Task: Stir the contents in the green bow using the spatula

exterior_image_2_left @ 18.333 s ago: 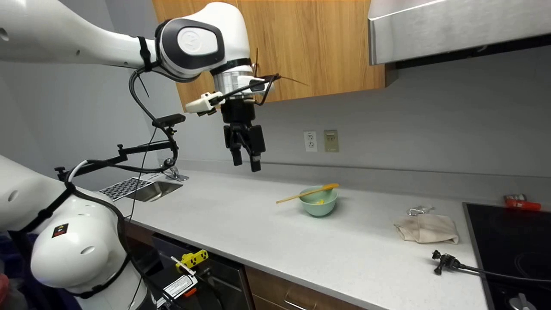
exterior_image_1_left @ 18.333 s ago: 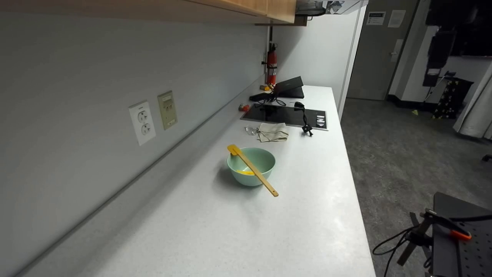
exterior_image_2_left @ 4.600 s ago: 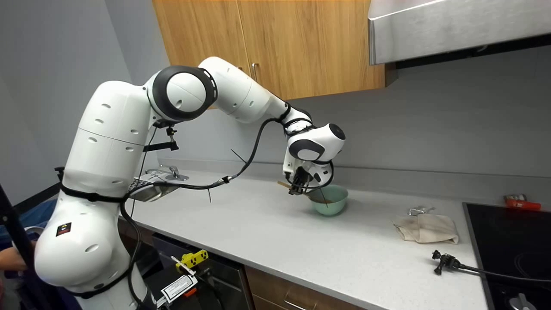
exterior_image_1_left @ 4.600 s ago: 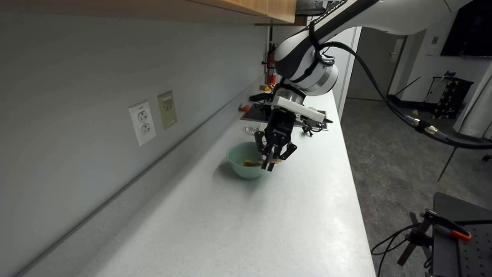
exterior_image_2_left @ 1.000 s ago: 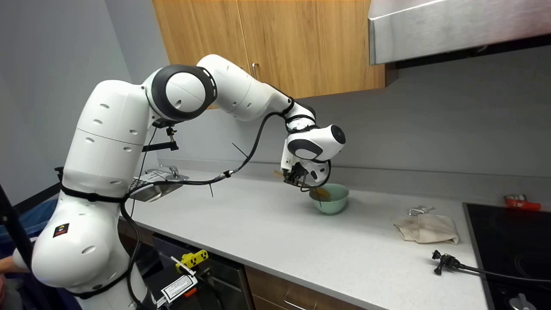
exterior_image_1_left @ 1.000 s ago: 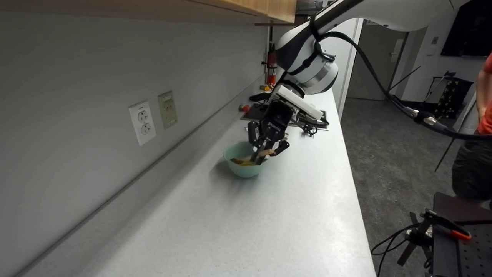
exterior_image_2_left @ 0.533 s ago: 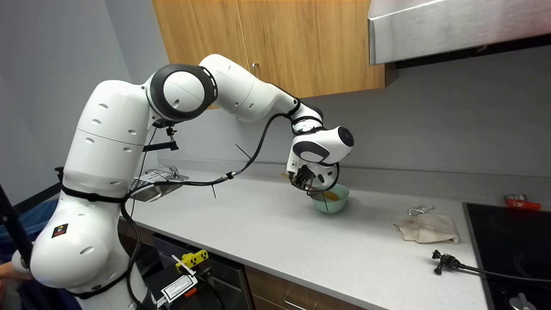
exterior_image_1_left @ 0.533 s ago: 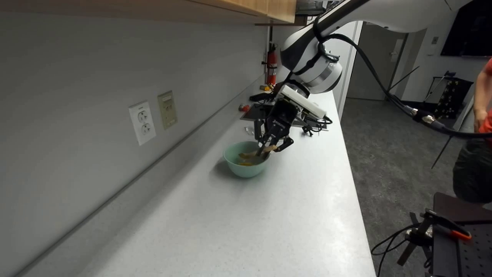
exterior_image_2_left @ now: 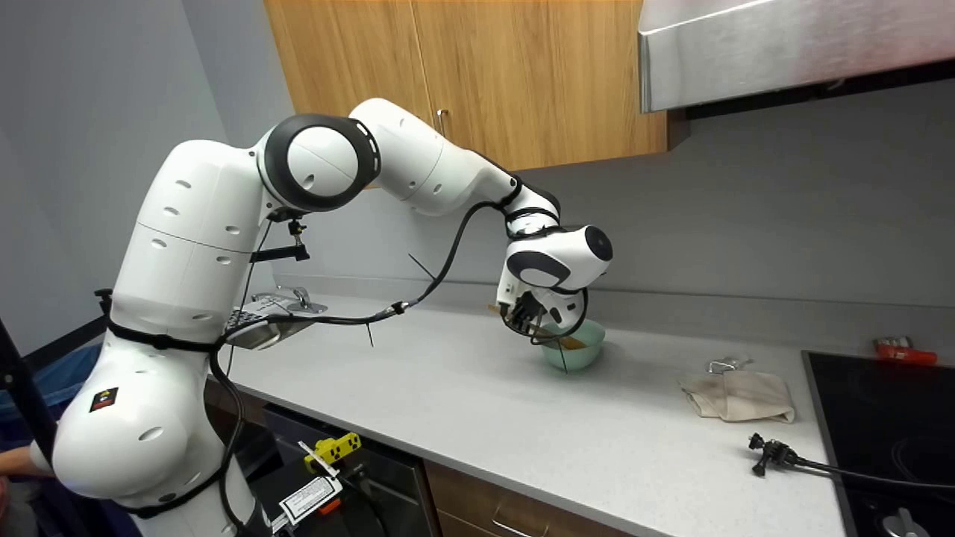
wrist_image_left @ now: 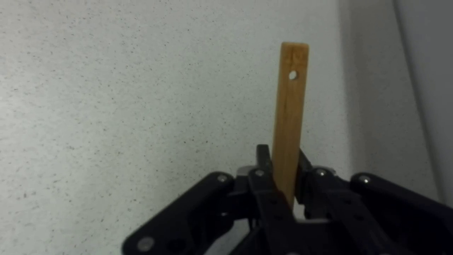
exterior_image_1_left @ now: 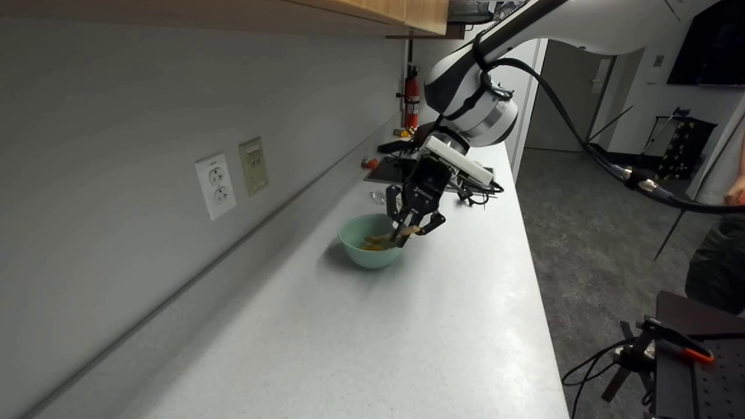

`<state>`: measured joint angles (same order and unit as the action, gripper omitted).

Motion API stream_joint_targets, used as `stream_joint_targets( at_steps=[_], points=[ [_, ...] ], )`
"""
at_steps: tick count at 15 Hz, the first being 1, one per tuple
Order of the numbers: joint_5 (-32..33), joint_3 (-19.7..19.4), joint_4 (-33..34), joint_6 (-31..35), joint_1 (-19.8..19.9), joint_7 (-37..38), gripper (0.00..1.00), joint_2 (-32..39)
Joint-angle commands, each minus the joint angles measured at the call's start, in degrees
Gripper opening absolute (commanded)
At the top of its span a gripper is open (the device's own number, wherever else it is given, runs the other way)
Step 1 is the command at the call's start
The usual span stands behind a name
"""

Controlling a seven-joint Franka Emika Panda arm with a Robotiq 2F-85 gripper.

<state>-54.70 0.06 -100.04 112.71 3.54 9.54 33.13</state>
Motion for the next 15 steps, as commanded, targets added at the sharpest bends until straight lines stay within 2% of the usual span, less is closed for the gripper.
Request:
stream_joint_targets(
  at_steps=[1, 4, 15],
  points=[
    [-3.34, 1.17, 0.31, -2.35, 0.66, -0.4, 0.04, 0.72],
    [-4.36, 1.27, 0.39, -3.18, 0.25, -0.74, 0.04, 0.72],
    [-1.04, 0.77, 0.71, -2.7, -1.25, -4.22, 0.04, 0.45]
  ],
)
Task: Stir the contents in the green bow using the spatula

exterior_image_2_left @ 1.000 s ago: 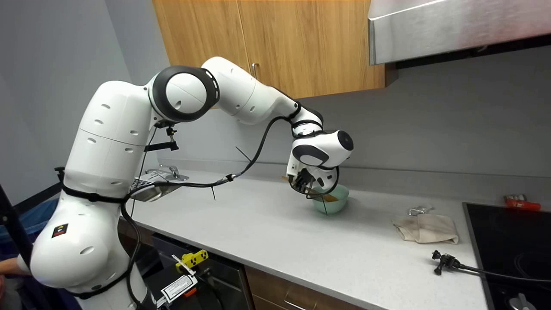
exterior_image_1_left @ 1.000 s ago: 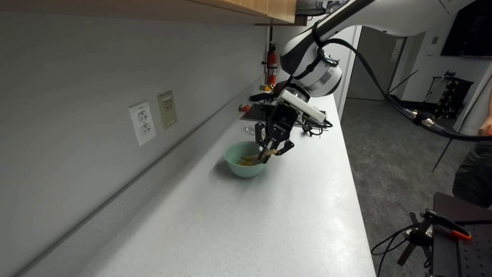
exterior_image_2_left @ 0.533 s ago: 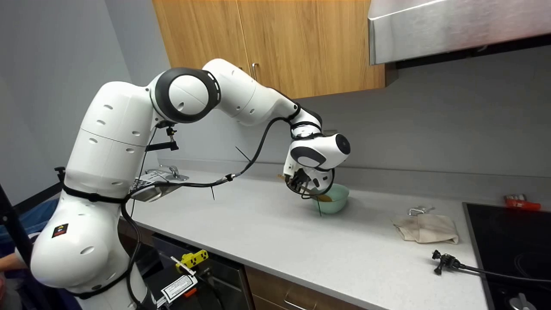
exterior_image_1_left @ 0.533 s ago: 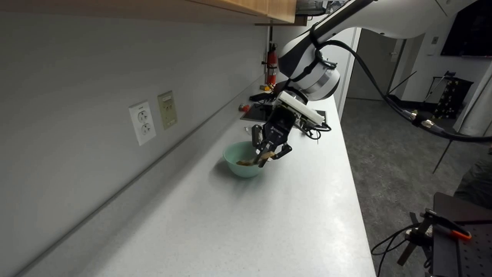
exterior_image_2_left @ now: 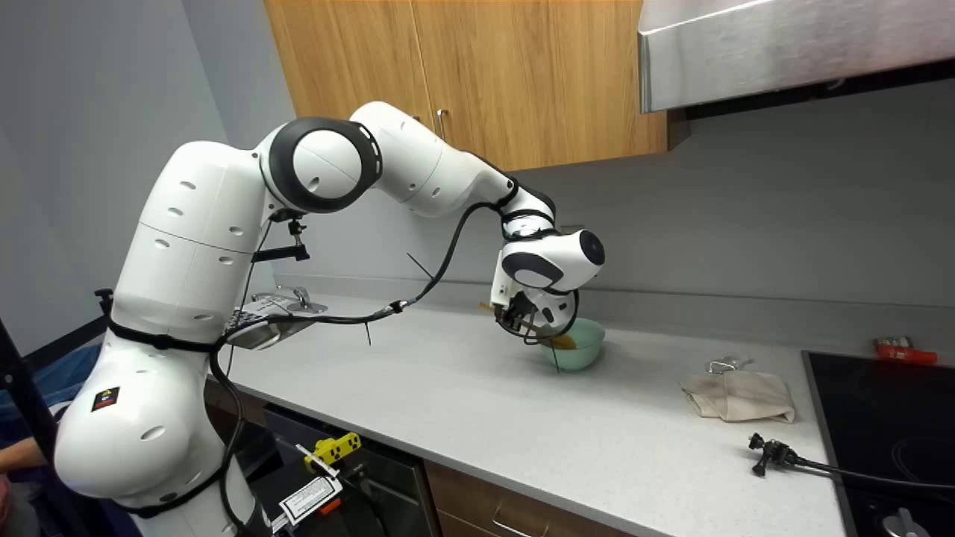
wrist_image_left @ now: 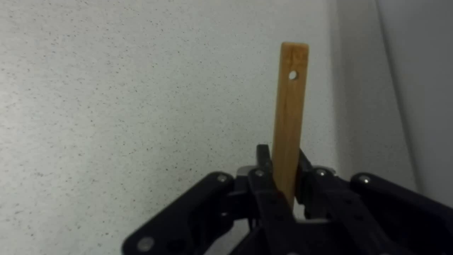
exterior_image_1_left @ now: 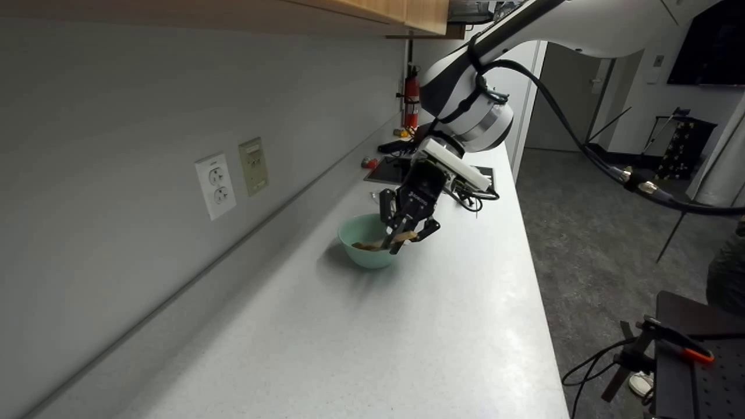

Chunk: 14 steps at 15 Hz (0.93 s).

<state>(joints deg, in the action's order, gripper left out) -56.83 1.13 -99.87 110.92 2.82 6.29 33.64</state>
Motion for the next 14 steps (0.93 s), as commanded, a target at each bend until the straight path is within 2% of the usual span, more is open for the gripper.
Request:
stream_joint_targets(
  at_steps=[1, 9, 14],
  points=[
    [0.63, 0.03, 0.65, -1.65, -0.25, -1.14, 0.04, 0.17],
    [2.16, -0.77, 0.71, -0.85, -1.02, 0.92, 0.04, 0.45],
    [2.09, -1.51, 0.44, 2.58, -1.36, 1.83, 0.04, -0.02]
  ],
)
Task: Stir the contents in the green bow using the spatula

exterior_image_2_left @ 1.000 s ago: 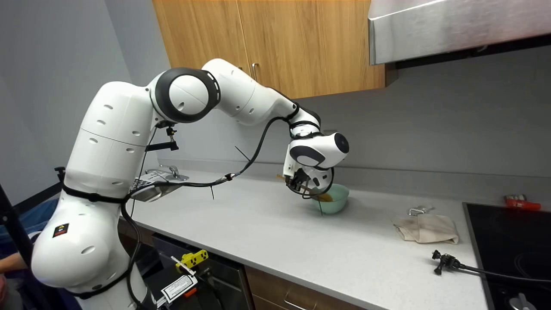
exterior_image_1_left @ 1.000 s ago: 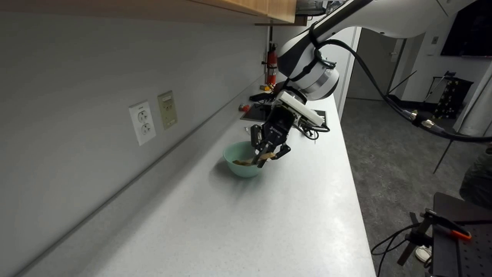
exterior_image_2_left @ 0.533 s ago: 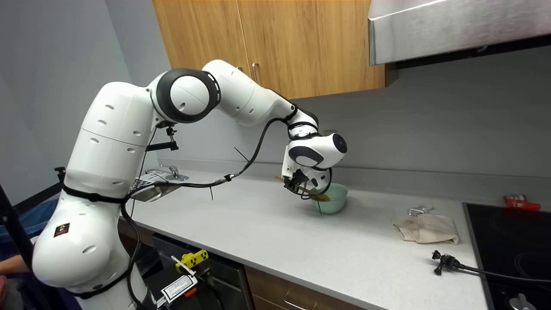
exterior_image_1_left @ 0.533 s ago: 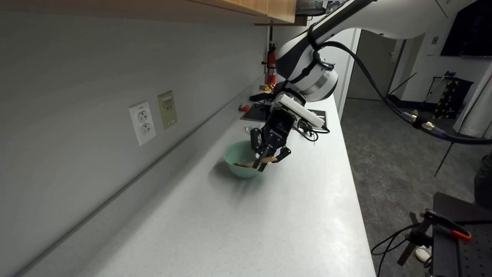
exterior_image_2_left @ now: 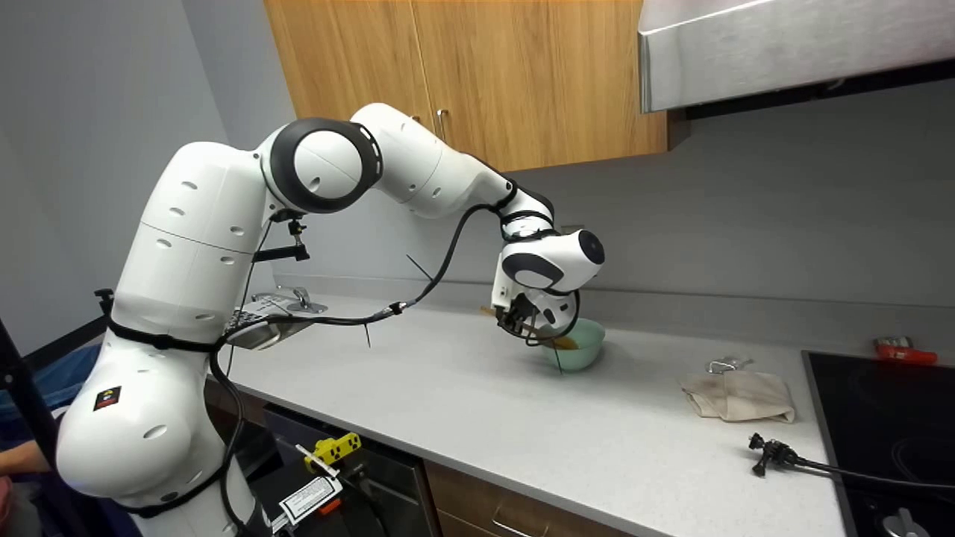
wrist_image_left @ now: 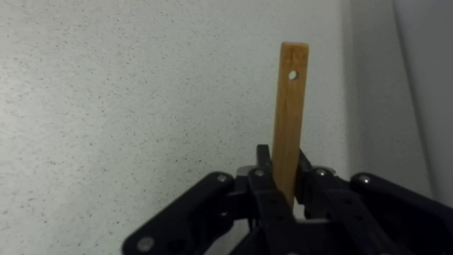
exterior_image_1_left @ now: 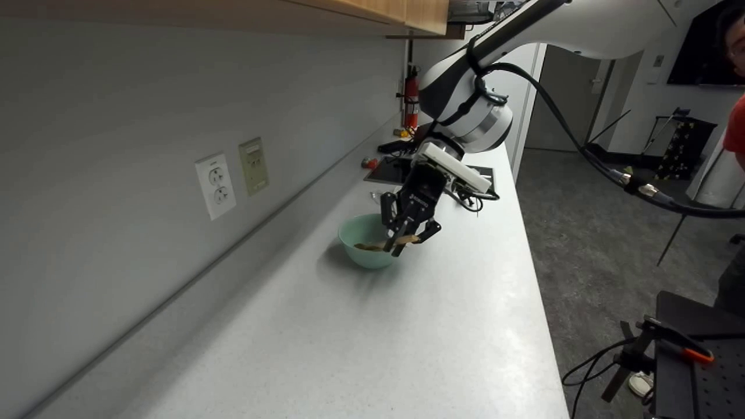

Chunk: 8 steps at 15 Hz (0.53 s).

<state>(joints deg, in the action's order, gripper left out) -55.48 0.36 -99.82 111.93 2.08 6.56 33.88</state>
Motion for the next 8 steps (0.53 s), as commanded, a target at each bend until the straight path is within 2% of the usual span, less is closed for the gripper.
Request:
stream_joint_targets(
  at_steps=[1, 8],
  points=[
    [0.53, -0.69, 0.36, 2.18, -0.58, 1.78, 0.04, -0.26],
    [7.48, -1.4, -1.07, 13.39, -3.39, 3.73, 0.04, -1.2]
  ],
)
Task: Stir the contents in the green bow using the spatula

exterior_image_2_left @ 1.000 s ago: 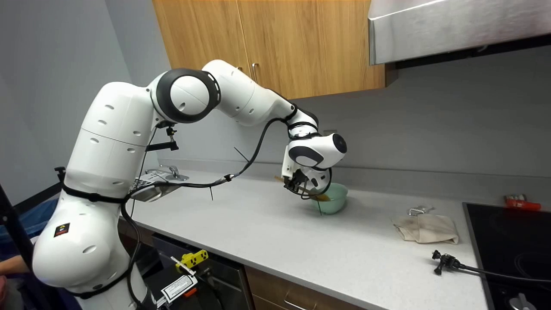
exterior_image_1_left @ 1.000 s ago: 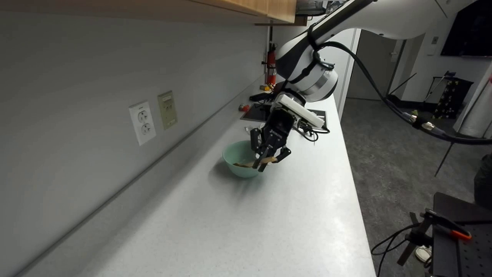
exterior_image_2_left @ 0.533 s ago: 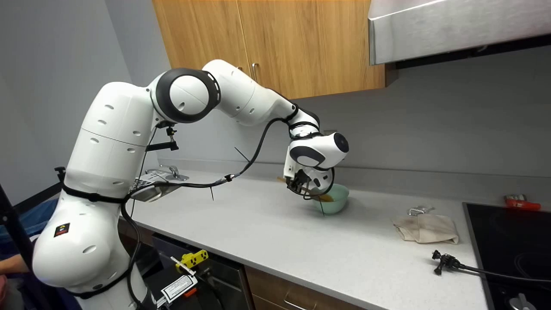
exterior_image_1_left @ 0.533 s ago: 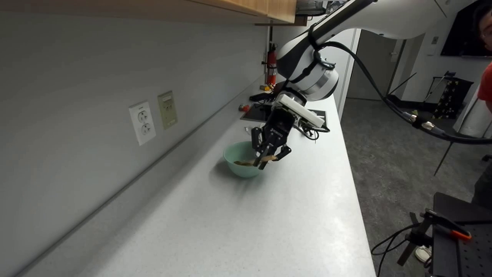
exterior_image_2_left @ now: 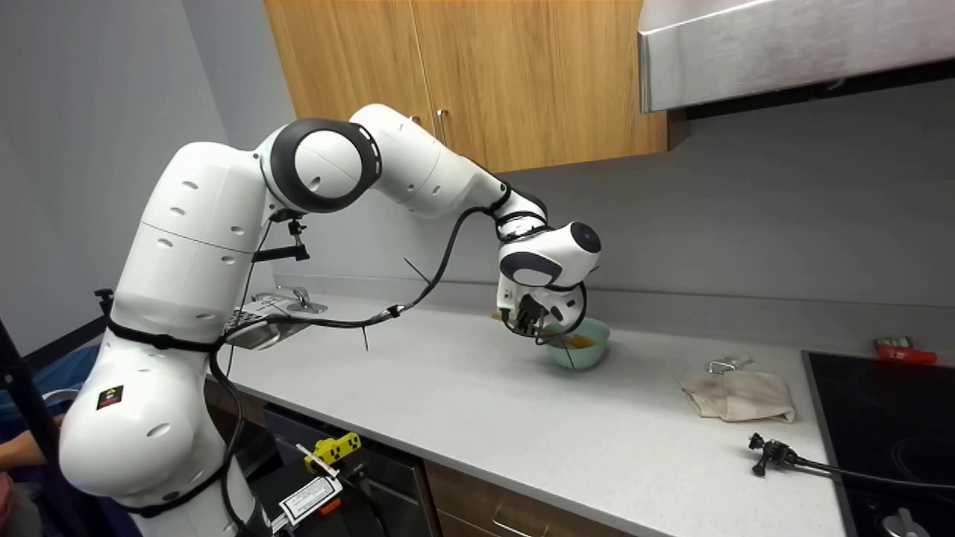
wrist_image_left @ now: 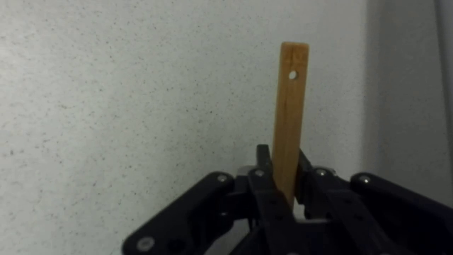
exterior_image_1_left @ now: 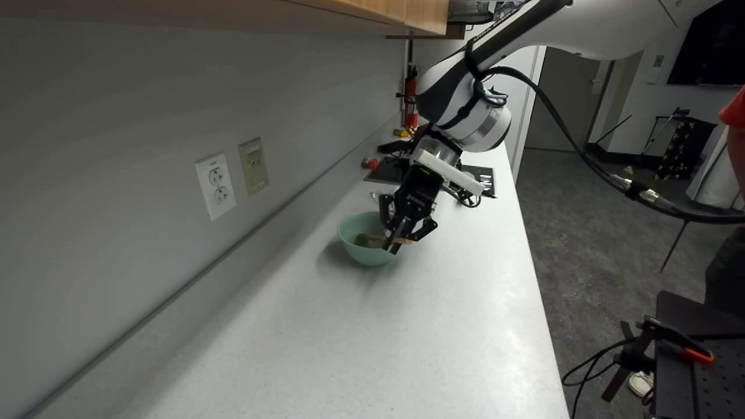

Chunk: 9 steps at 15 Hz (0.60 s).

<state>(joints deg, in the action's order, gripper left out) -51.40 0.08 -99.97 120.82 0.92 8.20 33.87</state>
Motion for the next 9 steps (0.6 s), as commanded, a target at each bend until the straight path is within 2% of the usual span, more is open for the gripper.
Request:
stream_joint_targets(
  at_steps=[1, 4, 9],
  points=[
    [4.19, -0.76, -1.11, 5.62, -2.3, 2.4, 0.04, -1.33],
    [4.34, 0.65, -0.97, 4.73, -1.79, 3.17, 0.04, -1.55],
    [-0.43, 3.39, 0.13, -2.02, 0.73, 1.4, 0.04, -1.77]
  ],
)
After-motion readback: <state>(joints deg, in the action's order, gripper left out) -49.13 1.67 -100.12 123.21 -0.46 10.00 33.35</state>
